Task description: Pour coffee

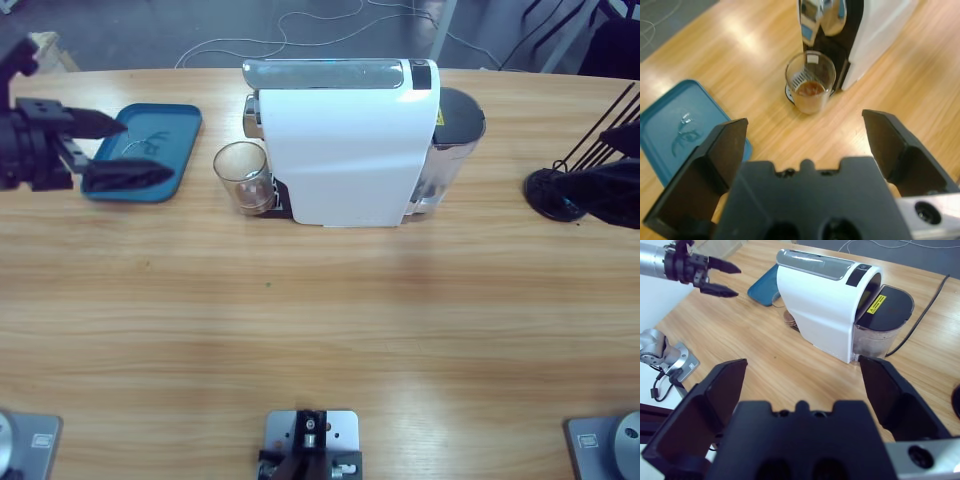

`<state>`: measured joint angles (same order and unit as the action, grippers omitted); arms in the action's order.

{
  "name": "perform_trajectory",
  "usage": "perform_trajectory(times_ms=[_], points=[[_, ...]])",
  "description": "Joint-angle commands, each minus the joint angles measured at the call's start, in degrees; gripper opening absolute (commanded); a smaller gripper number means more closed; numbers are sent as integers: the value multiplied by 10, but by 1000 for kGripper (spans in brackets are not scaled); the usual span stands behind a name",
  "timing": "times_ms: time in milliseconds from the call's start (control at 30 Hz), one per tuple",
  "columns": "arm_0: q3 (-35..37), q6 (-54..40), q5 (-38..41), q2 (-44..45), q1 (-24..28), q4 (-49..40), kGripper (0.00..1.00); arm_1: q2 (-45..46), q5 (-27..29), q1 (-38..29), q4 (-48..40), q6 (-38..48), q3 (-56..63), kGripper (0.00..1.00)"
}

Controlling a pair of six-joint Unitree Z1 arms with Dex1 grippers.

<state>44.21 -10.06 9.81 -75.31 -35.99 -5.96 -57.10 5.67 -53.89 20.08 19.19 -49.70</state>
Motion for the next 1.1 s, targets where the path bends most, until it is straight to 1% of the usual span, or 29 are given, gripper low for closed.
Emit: perform_trajectory(times_ms=[33, 100, 167, 400, 500, 567, 600, 667, 733, 867, 967, 1100], points=[[43, 1, -50, 0, -5, -64, 991, 19, -7, -5, -7, -4, 29, 1000], [60, 0, -53, -8, -5, -83, 991, 19, -6, -5, -7, -4, 29, 1000], [67, 0, -53, -13, -5, -85, 991, 17, -4, -5, -9, -4, 30, 1000], [62, -6, -53, -22, -5, -84, 991, 17, -6, -6, -15, -4, 38, 1000], [46, -65, -41, 5, -5, -73, 991, 18, -7, -5, -16, -4, 37, 1000], [40, -94, -34, 6, -2, -70, 991, 18, -15, -5, -17, -4, 34, 1000], [38, -106, -24, 3, 5, -70, 990, 18, -19, -5, -17, -4, 33, 1000], [34, -136, 31, -14, 34, -70, 990, 21, -24, -5, -16, -4, 33, 1000], [32, -161, 70, -32, 55, -66, 990, 24, -34, -6, -16, -4, 32, 996], [17, -204, 127, -86, 69, 0, 987, 26, -38, -5, -5, -5, 32, 998], [-9, -223, 171, -139, 75, 92, 987, 30, -38, -6, 5, -10, 32, 997], [-45, -245, 192, -195, 77, 201, 977, 32, -38, -6, 7, -10, 34, 996]])
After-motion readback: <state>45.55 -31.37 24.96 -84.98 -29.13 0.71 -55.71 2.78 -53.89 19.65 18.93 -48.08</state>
